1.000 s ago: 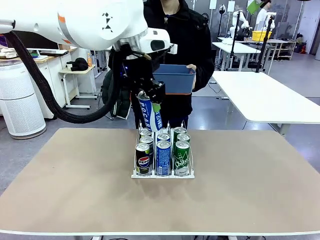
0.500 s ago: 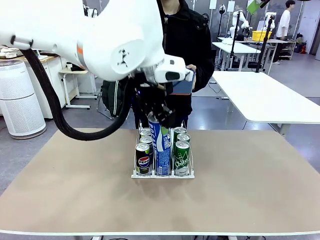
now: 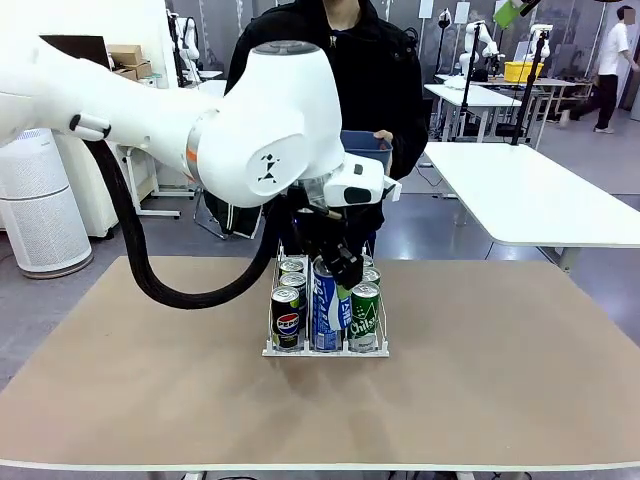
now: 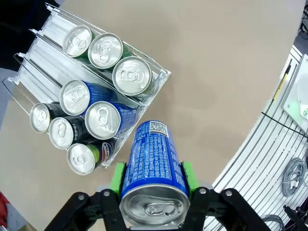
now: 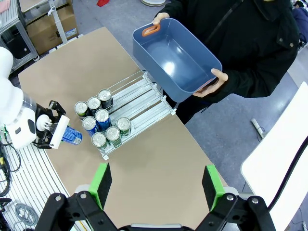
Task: Fill the beverage cans into the dispenser.
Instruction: Place the picked Ionic drink in the line of the Automatic Can Dispenser with the same cans.
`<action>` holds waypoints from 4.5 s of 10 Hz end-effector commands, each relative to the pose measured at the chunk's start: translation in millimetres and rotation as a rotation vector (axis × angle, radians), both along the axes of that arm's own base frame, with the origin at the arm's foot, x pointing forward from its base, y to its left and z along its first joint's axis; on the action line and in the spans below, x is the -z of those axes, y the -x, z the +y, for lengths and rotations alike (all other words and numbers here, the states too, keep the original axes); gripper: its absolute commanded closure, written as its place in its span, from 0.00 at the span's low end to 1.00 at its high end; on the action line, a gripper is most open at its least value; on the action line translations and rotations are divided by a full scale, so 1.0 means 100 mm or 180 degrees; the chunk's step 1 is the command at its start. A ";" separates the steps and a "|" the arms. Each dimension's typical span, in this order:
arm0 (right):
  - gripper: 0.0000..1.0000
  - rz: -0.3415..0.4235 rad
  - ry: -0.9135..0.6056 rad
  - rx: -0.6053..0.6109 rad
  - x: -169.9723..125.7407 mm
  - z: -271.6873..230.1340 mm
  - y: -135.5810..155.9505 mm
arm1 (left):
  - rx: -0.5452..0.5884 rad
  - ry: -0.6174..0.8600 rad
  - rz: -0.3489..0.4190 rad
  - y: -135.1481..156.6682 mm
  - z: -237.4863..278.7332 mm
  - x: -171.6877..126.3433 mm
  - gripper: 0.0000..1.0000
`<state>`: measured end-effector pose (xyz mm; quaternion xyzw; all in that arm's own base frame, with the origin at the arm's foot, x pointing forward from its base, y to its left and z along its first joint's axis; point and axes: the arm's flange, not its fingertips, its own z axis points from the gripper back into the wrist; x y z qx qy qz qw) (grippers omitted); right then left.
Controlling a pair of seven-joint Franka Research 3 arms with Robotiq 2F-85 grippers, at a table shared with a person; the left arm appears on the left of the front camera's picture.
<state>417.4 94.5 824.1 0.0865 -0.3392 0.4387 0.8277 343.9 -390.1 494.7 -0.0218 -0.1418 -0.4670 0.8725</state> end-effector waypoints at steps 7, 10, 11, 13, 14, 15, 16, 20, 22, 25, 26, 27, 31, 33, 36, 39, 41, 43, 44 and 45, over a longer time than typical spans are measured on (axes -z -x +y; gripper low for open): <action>0.00 0.0011 -0.0012 0.0017 0.01 -0.01 0.01 | -0.0057 -0.0059 0.0150 -0.15 0.05 0.24 0.43; 0.00 0.0011 -0.0012 0.0017 0.01 -0.01 0.01 | -0.0040 -0.0079 0.0126 -0.15 0.06 0.22 0.43; 0.00 0.0011 -0.0012 0.0017 0.01 -0.01 0.01 | -0.0117 -0.0074 0.0152 -0.23 0.05 0.29 0.43; 0.00 0.0011 -0.0012 0.0017 0.01 -0.01 0.01 | -0.0241 -0.0027 0.0044 -0.32 0.07 0.33 0.43; 0.00 0.0011 -0.0012 0.0017 0.01 -0.01 0.01 | -0.0293 -0.0076 0.0016 -0.39 0.09 0.36 0.43; 0.00 0.0011 -0.0012 0.0017 0.01 -0.01 0.01 | -0.0305 -0.0068 -0.0001 -0.42 0.12 0.39 0.43; 0.00 0.0011 -0.0012 0.0017 0.01 -0.01 0.01 | -0.0364 -0.0083 -0.0055 -0.47 0.11 0.43 0.43; 0.00 0.0011 -0.0012 0.0017 0.01 -0.01 0.01 | -0.0473 0.0068 -0.0255 -0.66 0.12 0.54 0.43; 0.00 0.0011 -0.0012 0.0017 0.01 -0.01 0.01 | -0.0493 0.0207 -0.0205 -0.75 0.14 0.61 0.43; 0.00 0.0011 -0.0012 0.0017 0.01 -0.01 0.01 | -0.0536 0.0242 -0.0127 -0.84 0.16 0.72 0.43; 0.00 0.0011 -0.0012 0.0017 0.01 -0.01 0.01 | -0.0528 0.0267 -0.0120 -0.86 0.13 0.77 0.43; 0.00 0.0011 -0.0012 0.0017 0.01 -0.01 0.01 | -0.0512 0.0287 -0.0079 -0.86 0.10 0.82 0.43; 0.00 0.0011 -0.0012 0.0017 0.01 -0.01 0.01 | -0.0426 0.0287 0.0133 -0.86 -0.03 1.02 0.43; 0.00 0.0011 -0.0012 0.0017 0.01 -0.01 0.01 | -0.0415 0.0272 0.0379 -0.88 -0.01 1.08 0.43; 0.00 0.0011 -0.0012 0.0017 0.01 -0.01 0.01 | -0.0471 0.0155 0.0135 -0.86 0.05 1.07 0.43; 0.00 0.0011 -0.0012 0.0017 0.01 -0.01 0.01 | -0.0663 0.0132 0.0078 -0.80 0.12 0.81 0.03; 0.00 0.0011 -0.0012 0.0017 0.01 -0.01 0.01 | -0.0719 0.0158 -0.0029 -0.69 0.13 0.61 0.00; 0.00 0.0011 -0.0012 0.0017 0.01 -0.01 0.01 | -0.0722 0.0191 -0.0111 -0.63 0.12 0.51 0.00; 0.00 0.0011 -0.0012 0.0017 0.01 -0.01 0.01 | -0.0735 0.0233 -0.0143 -0.59 0.11 0.47 0.00; 0.00 0.0011 -0.0012 0.0017 0.01 -0.01 0.01 | -0.0723 0.0243 -0.0182 -0.57 0.11 0.44 0.00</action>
